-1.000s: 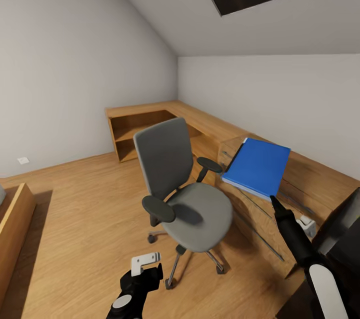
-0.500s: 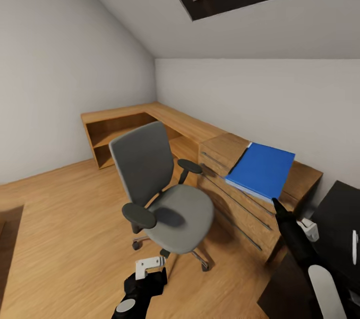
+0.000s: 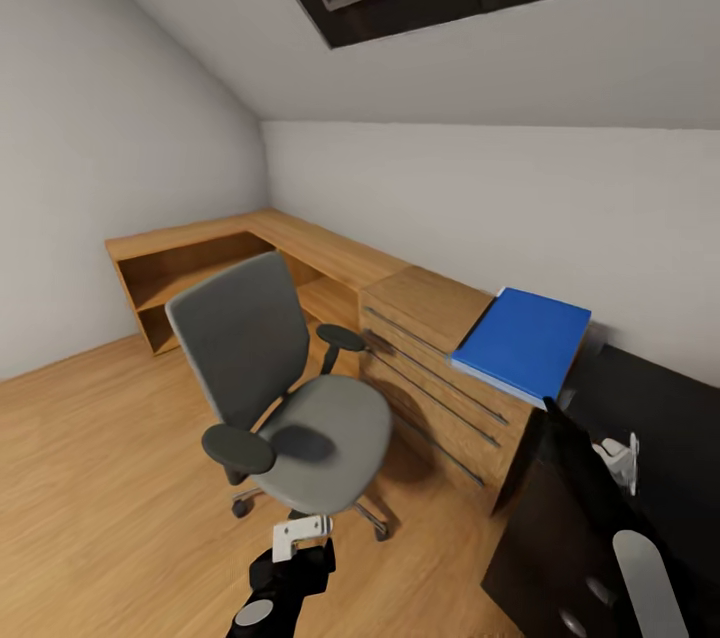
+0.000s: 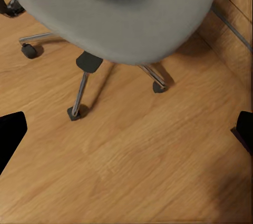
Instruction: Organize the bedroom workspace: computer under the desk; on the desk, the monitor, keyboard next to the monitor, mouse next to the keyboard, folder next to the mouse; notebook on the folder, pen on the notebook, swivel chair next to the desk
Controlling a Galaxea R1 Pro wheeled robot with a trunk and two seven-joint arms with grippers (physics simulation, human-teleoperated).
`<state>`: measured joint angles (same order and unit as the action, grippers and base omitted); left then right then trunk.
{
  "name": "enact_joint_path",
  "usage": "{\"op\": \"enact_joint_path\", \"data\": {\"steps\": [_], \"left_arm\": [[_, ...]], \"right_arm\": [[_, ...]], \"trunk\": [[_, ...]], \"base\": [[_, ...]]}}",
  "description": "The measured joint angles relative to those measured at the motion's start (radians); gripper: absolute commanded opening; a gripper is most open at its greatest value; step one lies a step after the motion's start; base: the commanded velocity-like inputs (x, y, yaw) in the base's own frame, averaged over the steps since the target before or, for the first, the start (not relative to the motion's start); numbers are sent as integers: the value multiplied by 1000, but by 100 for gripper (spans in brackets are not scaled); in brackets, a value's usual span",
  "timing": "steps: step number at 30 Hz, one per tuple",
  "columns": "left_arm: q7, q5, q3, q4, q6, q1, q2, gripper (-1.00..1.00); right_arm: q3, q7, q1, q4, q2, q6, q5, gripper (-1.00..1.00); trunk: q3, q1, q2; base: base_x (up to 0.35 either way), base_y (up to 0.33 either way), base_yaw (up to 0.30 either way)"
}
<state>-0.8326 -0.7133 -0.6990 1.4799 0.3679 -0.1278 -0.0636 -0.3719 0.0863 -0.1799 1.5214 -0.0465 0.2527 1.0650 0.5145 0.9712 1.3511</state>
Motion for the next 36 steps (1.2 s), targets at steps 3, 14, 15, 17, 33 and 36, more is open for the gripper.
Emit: {"op": "enact_joint_path", "data": {"steps": [3,14,15,17,33,36], "left_arm": [[0,-1,1,-3,0,0,4,100],[-1,-1,2,-18,0,0,12,100],[-1,-1,2,-22,0,0,16,100],[-1,-1,2,-26,0,0,22,100],[3,0,2,-67,1,0,40,100],[4,0,3,-78,0,0,53,100]], "right_arm": [[0,0,0,0,-1,0,0,-100],[-15,-1,0,0,0,-2,0,-100],[-19,-1,0,0,0,-2,0,-100],[-23,-1,0,0,0,-2,0,-100],[-72,-2,0,1,4,0,-2,-100],[-74,-2,0,1,5,0,-2,-100]], "trunk": [[-9,-12,-21],[-44,-54,-98],[-47,-58,-105],[-53,-65,-119],[-103,-127,-231],[-113,-138,-252]], "base": [[0,0,-267],[0,0,-268],[0,0,-270],[0,0,-270],[0,0,-272],[0,0,-275]]}}
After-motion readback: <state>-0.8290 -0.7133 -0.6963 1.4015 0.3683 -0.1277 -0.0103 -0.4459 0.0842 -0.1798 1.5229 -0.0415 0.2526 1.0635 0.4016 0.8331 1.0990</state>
